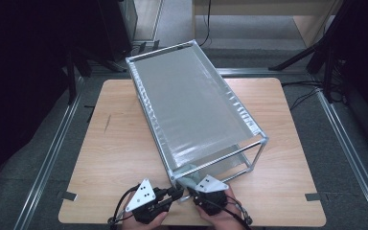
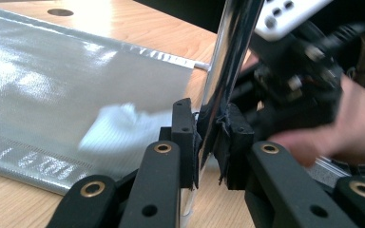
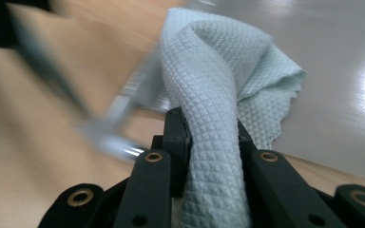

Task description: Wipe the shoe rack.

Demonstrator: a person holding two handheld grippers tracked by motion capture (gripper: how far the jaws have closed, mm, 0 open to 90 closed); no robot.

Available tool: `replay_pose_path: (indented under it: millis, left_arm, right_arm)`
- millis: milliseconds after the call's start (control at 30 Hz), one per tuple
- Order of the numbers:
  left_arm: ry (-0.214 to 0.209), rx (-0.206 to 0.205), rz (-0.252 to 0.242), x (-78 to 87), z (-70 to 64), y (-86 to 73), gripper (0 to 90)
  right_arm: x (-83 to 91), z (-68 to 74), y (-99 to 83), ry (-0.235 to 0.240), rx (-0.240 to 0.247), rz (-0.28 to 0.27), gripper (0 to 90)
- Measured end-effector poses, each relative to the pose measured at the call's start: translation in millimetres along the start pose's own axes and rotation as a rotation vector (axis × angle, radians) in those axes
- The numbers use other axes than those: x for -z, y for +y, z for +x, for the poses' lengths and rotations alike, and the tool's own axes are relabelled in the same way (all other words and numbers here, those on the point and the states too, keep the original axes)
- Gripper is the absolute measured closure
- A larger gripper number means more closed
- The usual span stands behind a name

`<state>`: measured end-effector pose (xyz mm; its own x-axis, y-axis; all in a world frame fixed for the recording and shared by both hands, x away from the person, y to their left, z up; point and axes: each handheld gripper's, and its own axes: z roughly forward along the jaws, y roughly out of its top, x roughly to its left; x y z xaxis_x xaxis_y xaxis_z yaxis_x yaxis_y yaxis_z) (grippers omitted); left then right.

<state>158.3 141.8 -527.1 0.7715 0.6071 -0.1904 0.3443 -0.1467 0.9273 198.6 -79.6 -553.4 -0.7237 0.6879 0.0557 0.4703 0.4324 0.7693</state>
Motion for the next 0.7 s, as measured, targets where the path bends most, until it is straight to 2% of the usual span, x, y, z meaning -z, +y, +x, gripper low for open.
replay_pose_path:
  millis: [67,100,167,300,367,400,533,633,667,700]
  left_arm:
    - [-0.001,0.001,0.0,0.0,0.1,0.0,79.3]
    - [-0.002,0.0,0.0,0.0,0.3,0.0,79.3]
    - [-0.003,0.001,-0.001,-0.1,0.4,0.1,79.3]
    - [-0.002,0.001,0.001,-0.2,1.2,0.2,79.2]
    - [-0.003,0.001,0.001,-0.2,1.2,0.3,79.2]
    - [-0.002,0.001,0.001,-0.5,1.4,0.4,79.2]
    - [-0.002,0.003,0.0,-1.0,1.9,0.6,79.1]
    - [-0.002,0.005,-0.001,-1.1,2.1,0.6,79.1]
    - [-0.002,0.01,-0.003,-1.3,2.4,0.5,79.1]
    - [-0.002,0.01,-0.003,-1.3,2.4,0.5,79.1]
  right_arm:
    - [5.6,-12.5,-1.1,-0.039,-0.027,0.009,77.2]
    - [5.6,-12.5,-1.1,-0.039,-0.027,0.009,77.2]
    - [18.5,-38.0,-4.6,-0.114,-0.075,0.013,77.7]
    - [37.0,-70.4,-11.6,-0.205,-0.127,0.009,77.8]
    - [39.8,-75.4,-13.0,-0.217,-0.138,0.008,77.7]
    - [47.3,-88.3,-16.7,-0.255,-0.167,0.002,77.8]
    - [55.4,-100.5,-20.9,-0.303,-0.216,-0.003,78.2]
    - [54.6,-98.1,-21.2,-0.308,-0.212,-0.004,78.2]
    - [51.5,-91.2,-19.7,-0.291,-0.203,-0.003,78.2]
    - [51.5,-91.2,-19.7,-0.291,-0.203,-0.003,78.2]
